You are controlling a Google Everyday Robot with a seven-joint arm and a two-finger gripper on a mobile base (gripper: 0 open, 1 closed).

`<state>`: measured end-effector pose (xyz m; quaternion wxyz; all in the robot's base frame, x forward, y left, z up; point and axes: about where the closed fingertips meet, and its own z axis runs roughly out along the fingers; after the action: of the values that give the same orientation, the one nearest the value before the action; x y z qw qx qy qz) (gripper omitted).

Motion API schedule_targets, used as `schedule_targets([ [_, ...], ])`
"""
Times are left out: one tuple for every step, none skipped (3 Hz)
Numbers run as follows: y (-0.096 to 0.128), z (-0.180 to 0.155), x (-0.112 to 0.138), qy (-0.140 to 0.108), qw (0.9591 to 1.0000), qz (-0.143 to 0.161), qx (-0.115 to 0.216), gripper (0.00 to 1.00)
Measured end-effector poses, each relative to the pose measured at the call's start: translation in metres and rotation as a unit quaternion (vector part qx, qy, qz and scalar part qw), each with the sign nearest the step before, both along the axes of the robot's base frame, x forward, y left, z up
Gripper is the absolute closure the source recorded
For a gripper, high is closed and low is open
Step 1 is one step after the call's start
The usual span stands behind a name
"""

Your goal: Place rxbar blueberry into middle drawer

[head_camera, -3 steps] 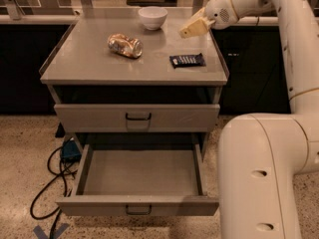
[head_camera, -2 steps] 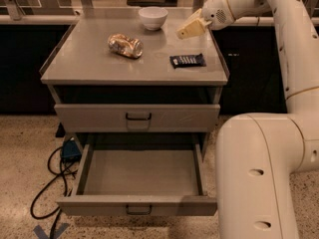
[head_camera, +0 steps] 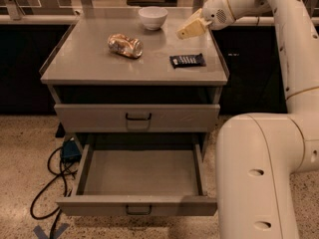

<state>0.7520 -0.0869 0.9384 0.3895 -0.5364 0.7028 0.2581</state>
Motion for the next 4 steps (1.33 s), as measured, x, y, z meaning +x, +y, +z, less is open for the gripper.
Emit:
schedule_targets([
  [0.000,0.000,0.000,0.000,1.0000,0.000,0.000,0.11],
  [0.000,0.000,0.000,0.000,1.0000,0.000,0.000,0.00],
  [0.001,-0.003,0.005,-0.005,1.0000,-0.004,-0.006,0.00],
  [-0.009,-0.013,0.016,-0.008,0.9997,-0.019,-0.010,0.00],
])
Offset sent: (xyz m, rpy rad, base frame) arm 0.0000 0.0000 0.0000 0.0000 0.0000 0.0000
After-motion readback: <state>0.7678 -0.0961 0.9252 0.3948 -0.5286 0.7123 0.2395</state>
